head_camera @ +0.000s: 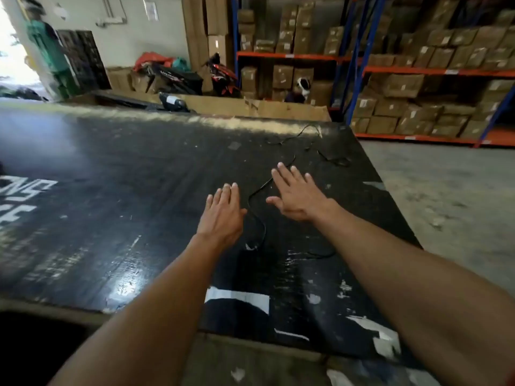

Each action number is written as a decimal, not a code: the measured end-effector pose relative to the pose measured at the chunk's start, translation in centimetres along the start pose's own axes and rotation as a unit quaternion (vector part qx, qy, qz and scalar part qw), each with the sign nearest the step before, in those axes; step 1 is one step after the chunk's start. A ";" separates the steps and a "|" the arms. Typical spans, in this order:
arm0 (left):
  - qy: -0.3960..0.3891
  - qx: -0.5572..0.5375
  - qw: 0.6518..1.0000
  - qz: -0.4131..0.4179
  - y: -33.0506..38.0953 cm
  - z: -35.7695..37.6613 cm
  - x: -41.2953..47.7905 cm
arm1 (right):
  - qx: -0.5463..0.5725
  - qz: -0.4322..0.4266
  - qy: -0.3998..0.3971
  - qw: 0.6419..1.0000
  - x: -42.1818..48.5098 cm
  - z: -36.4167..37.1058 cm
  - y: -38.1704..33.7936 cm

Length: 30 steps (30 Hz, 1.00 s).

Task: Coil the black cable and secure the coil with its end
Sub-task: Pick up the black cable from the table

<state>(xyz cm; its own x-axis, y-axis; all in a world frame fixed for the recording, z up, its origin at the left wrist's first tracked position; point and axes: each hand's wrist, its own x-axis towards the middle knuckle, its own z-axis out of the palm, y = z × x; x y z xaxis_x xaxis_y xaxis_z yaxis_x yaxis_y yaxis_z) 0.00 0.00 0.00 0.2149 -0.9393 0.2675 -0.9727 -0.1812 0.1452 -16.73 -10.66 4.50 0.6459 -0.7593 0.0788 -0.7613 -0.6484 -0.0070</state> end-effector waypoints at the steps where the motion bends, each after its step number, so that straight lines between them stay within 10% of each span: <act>1: -0.012 0.006 1.000 -0.008 -0.2 0.5 -0.7 | -0.006 -0.010 -0.038 0.999 -0.4 1.1 -0.6; 5: -0.066 -0.025 0.998 -0.003 -0.8 2.1 -3.4 | -0.004 -0.065 -0.122 0.990 -1.4 5.3 -2.2; 17: -0.090 -0.030 0.993 0.074 -1.5 2.6 -2.9 | 0.066 -0.098 -0.050 0.992 -1.3 6.5 -3.6; 30: 0.087 -0.308 0.947 -0.030 -0.7 -7.9 8.9 | 0.313 0.133 0.175 0.924 3.2 -1.9 -2.6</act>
<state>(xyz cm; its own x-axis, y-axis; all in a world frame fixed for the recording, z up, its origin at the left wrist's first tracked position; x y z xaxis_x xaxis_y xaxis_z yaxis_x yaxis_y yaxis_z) 3.32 -5.96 9.79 0.3319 -0.8611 0.3851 -0.7334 0.0212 0.6794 -12.83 -11.31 6.70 0.2995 -0.9027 0.3088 -0.6381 -0.4302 -0.6386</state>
